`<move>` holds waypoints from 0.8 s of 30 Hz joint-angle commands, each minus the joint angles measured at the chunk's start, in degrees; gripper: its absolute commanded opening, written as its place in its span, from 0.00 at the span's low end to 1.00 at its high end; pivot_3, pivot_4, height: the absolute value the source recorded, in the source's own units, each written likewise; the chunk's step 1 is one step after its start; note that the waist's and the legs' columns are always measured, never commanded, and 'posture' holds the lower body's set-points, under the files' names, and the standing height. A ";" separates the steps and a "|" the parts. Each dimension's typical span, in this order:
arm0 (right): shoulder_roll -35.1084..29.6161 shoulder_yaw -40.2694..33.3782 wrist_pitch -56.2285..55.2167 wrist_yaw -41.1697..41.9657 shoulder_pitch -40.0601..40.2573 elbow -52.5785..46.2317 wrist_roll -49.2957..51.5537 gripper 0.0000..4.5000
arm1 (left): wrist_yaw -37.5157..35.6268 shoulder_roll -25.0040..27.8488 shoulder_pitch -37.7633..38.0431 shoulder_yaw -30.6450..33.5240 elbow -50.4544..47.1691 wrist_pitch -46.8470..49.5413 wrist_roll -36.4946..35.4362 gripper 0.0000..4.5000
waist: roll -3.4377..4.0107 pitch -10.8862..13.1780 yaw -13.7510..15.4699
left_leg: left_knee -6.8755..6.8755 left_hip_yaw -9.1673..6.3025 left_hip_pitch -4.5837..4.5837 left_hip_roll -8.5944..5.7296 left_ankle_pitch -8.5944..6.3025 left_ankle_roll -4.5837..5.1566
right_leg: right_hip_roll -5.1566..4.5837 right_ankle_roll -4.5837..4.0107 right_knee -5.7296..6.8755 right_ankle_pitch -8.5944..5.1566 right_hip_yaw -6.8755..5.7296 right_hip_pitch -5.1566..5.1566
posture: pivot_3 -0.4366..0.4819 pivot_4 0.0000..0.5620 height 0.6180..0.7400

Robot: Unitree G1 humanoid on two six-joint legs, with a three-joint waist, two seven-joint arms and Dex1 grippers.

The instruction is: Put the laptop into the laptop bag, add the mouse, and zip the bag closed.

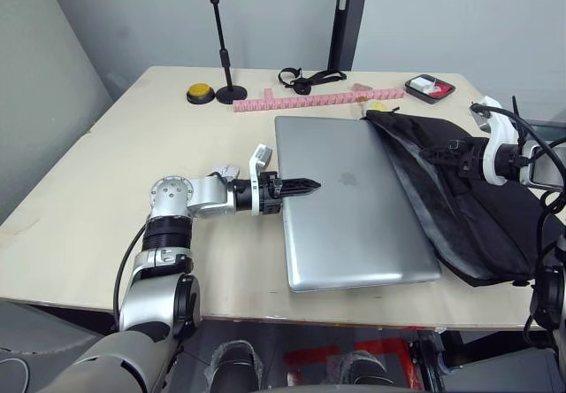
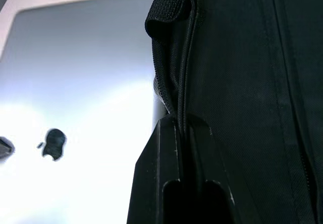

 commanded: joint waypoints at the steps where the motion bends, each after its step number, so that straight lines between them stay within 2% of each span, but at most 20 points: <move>1: 0.45 -2.77 0.29 -1.52 -1.73 -1.28 2.62 0.01 | 0.01 -2.31 -2.09 3.38 0.12 -2.92 -1.47 0.07 | 0.00 0.00 0.02 | 0.00 0.00 -0.01 -0.01 0.00 0.00 | 0.00 0.03 0.00 0.02 0.00 0.00 | 0.48 0.27 1.00; 9: 3.38 -4.40 0.29 -6.06 -1.58 -3.79 6.88 0.01 | 0.88 -6.54 -5.06 4.60 3.12 -6.98 0.94 0.07 | 0.01 0.00 0.01 | 0.00 0.00 -0.02 -0.01 0.01 0.00 | 0.00 0.09 -0.02 0.05 0.01 -0.02 | 0.48 0.27 1.00; 12: 7.20 -7.33 0.29 -9.61 -2.26 -4.80 8.47 0.01 | 0.11 -8.80 -6.04 4.09 4.35 -9.40 3.03 0.07 | 0.01 0.00 0.00 | 0.00 0.00 -0.02 -0.01 0.01 0.01 | 0.00 0.12 -0.04 0.07 0.01 -0.01 | 0.48 0.27 1.00; 24: 13.64 -10.94 0.29 -24.13 -2.12 -5.14 20.25 0.01 | -2.35 -12.13 -9.98 4.82 9.07 -14.62 7.58 0.07 | 0.03 -0.01 -0.05 | -0.03 0.00 -0.04 -0.02 0.02 0.00 | -0.02 0.28 -0.12 0.16 0.03 -0.02 | 0.48 0.27 1.00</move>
